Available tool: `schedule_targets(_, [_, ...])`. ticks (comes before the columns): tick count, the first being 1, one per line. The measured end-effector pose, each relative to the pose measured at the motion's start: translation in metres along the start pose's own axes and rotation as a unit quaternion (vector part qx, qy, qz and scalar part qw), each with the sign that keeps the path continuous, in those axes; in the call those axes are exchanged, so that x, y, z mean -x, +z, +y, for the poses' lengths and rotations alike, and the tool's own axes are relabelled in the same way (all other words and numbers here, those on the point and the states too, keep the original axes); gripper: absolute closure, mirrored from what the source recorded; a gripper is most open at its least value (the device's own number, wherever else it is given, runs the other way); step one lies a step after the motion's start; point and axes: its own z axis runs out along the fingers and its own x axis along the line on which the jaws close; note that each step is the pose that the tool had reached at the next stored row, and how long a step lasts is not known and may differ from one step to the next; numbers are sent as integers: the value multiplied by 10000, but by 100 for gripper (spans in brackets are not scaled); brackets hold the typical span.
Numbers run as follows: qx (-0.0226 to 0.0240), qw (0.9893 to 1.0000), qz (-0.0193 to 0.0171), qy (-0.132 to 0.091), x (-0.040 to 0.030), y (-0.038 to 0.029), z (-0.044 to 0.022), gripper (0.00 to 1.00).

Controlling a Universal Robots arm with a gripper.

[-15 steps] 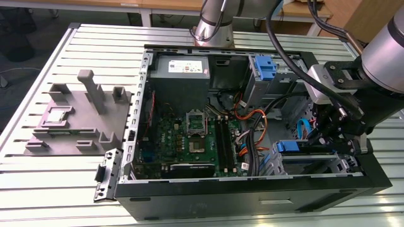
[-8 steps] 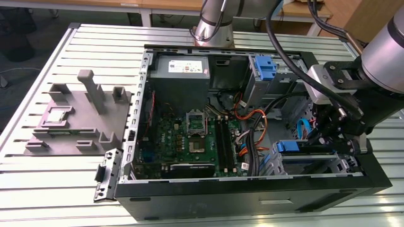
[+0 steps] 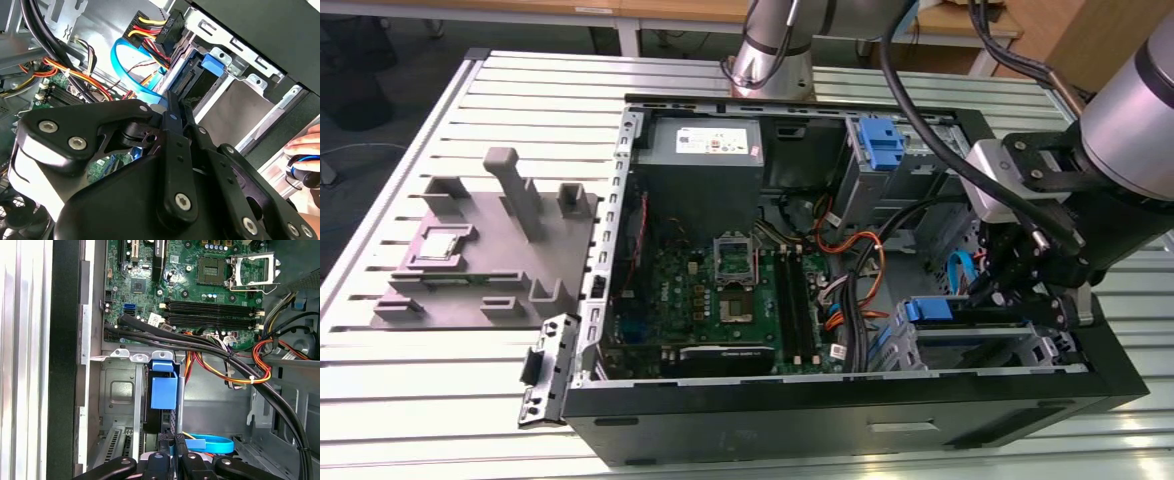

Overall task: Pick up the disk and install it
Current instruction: 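Insert the first disk wire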

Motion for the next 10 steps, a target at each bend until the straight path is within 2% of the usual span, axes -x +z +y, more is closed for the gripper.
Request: schedule_targets(10, [-1,10000,-2,0,-2,32,1,84])
